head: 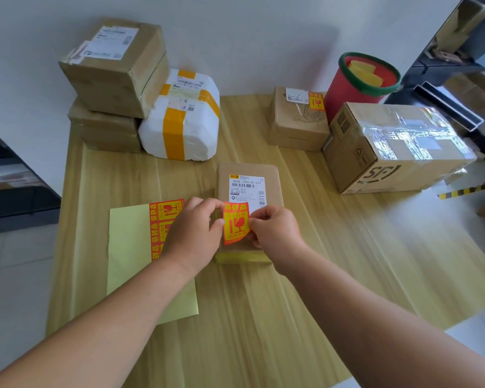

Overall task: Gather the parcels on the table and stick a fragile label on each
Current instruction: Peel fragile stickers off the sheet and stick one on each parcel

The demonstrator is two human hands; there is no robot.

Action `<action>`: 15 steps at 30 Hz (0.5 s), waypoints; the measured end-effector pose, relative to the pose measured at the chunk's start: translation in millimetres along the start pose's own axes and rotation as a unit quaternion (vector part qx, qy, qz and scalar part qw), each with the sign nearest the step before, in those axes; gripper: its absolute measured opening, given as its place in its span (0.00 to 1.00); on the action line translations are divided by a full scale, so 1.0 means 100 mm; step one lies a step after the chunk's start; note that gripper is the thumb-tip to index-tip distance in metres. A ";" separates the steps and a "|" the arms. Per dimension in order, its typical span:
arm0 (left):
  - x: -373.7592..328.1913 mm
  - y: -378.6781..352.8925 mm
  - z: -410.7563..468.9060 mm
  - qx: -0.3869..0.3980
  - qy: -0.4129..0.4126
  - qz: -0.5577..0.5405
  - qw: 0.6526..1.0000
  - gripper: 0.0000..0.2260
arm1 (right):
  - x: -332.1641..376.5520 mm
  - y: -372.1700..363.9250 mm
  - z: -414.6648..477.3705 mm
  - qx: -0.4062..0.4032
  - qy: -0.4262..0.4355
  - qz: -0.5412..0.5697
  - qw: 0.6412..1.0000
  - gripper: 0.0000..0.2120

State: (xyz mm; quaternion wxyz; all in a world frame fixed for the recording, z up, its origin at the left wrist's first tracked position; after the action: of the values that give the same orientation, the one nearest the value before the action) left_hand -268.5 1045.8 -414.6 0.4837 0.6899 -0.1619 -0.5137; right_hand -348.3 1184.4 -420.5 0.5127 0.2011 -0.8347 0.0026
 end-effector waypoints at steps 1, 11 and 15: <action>0.00 0.00 0.00 0.001 -0.003 0.002 1.000 0.11 | -0.01 -0.01 0.00 0.001 -0.002 0.002 1.000 0.08; 0.00 -0.05 0.02 0.014 -0.033 0.039 0.999 0.14 | -0.02 -0.01 -0.02 0.001 -0.006 -0.019 1.000 0.06; 0.01 -0.08 0.04 0.027 -0.038 0.060 0.997 0.16 | -0.02 -0.03 -0.03 0.007 -0.004 -0.022 1.000 0.06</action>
State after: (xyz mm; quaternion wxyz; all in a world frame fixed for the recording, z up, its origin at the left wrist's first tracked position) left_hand -273.9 1047.5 -421.9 0.4886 0.6714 -0.2351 -0.5052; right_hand -344.6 1183.0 -421.4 0.5080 0.2231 -0.8320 -0.0032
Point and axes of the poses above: each hand's wrist, its own z-axis towards the middle knuckle, its own y-axis out of the back of the hand, x = y × z, the point moved 5 cm from there along z, towards the middle knuckle, and after that the axes turned 14 degrees about z, right-handed, at the moved point
